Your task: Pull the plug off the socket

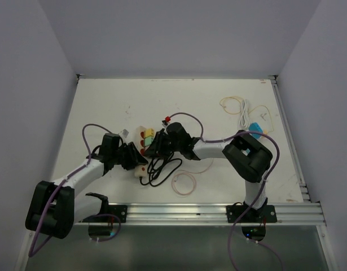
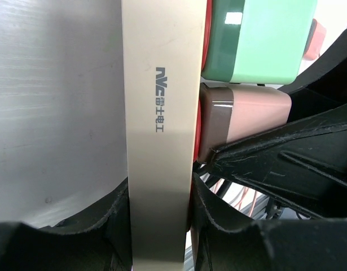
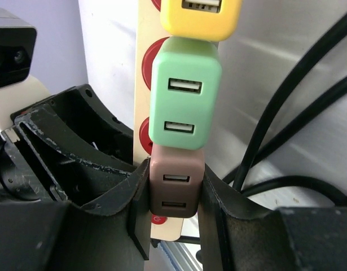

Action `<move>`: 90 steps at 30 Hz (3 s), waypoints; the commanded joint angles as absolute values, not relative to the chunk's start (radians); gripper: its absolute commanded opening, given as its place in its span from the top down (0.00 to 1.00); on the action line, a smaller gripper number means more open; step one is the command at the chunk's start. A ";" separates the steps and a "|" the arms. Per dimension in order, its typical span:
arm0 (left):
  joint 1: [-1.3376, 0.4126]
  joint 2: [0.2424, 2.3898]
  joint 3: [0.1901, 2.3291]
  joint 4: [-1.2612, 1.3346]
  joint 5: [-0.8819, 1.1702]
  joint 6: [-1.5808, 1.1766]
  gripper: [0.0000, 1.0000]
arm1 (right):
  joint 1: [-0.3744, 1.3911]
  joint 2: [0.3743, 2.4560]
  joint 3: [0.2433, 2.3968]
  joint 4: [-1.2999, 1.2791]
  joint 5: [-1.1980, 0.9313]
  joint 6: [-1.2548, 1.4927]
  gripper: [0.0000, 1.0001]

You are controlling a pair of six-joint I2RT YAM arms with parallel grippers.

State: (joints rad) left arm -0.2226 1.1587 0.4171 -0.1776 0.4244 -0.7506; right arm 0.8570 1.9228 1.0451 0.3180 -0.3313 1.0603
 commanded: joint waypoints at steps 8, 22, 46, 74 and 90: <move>-0.161 1.181 0.390 -0.331 0.034 -0.825 1.00 | 0.802 1.775 0.945 0.428 -0.278 1.109 1.00; -0.161 1.177 0.406 -0.361 -0.049 -0.807 1.00 | 0.767 1.721 0.939 0.347 -0.319 1.095 1.00; -0.161 0.991 0.426 -0.123 0.313 -0.680 1.00 | 0.453 2.005 1.281 0.003 -0.361 0.825 0.69; -0.170 0.951 0.407 -0.020 0.442 -0.675 1.00 | 0.776 1.802 1.247 0.205 -0.298 0.936 0.08; -0.179 0.897 0.385 -0.021 0.469 -0.683 1.00 | 0.844 1.913 1.339 0.160 -0.232 0.917 0.23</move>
